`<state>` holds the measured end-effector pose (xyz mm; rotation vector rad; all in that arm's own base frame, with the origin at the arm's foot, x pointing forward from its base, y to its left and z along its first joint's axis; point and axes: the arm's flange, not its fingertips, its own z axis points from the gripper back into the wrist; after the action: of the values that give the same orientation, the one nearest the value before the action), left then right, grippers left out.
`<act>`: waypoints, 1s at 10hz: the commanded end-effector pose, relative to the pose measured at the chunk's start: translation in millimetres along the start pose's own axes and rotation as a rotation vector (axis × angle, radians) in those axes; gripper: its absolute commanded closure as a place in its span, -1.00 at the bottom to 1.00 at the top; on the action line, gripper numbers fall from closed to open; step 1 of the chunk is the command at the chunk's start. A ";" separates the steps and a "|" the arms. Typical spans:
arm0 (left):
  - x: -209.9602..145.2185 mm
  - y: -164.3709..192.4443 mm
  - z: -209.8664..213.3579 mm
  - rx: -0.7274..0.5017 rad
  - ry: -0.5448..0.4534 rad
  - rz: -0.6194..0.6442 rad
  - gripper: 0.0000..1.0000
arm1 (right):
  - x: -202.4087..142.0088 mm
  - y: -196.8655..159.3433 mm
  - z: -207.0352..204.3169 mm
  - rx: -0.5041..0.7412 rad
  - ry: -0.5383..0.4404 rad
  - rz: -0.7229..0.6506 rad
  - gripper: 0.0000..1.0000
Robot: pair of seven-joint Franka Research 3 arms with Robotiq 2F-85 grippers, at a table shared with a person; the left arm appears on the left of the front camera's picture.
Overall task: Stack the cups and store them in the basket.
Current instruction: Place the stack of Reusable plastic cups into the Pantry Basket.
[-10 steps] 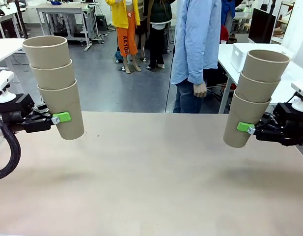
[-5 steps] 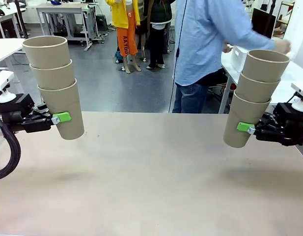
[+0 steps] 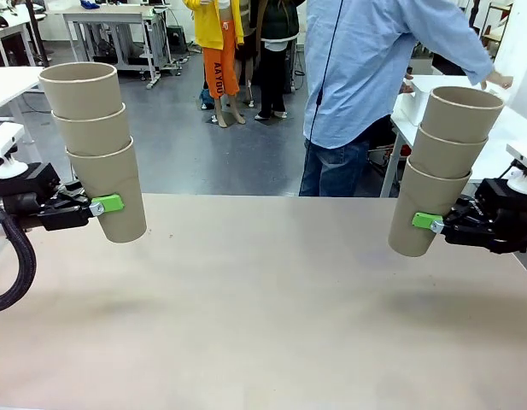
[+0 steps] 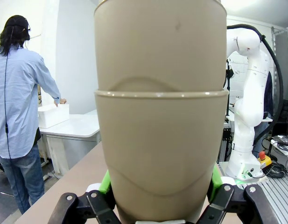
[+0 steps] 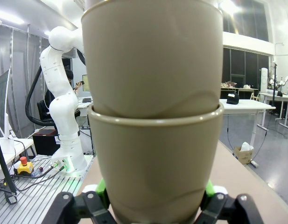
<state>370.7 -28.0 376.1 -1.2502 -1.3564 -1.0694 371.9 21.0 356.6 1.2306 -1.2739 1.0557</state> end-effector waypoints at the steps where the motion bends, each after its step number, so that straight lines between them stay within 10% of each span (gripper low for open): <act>1: 3.2 -0.8 -0.8 -0.006 -0.006 -0.017 -0.73 | 3.3 0.2 -0.3 0.000 -0.002 0.010 -0.69; 10: 3.2 -0.8 -0.8 -0.006 -0.006 -0.017 -0.73 | 3.3 0.2 -0.3 0.000 -0.002 0.010 -0.69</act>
<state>370.7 -28.0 376.1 -1.2502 -1.3564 -1.0694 371.9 21.0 356.6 1.2306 -1.2739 1.0557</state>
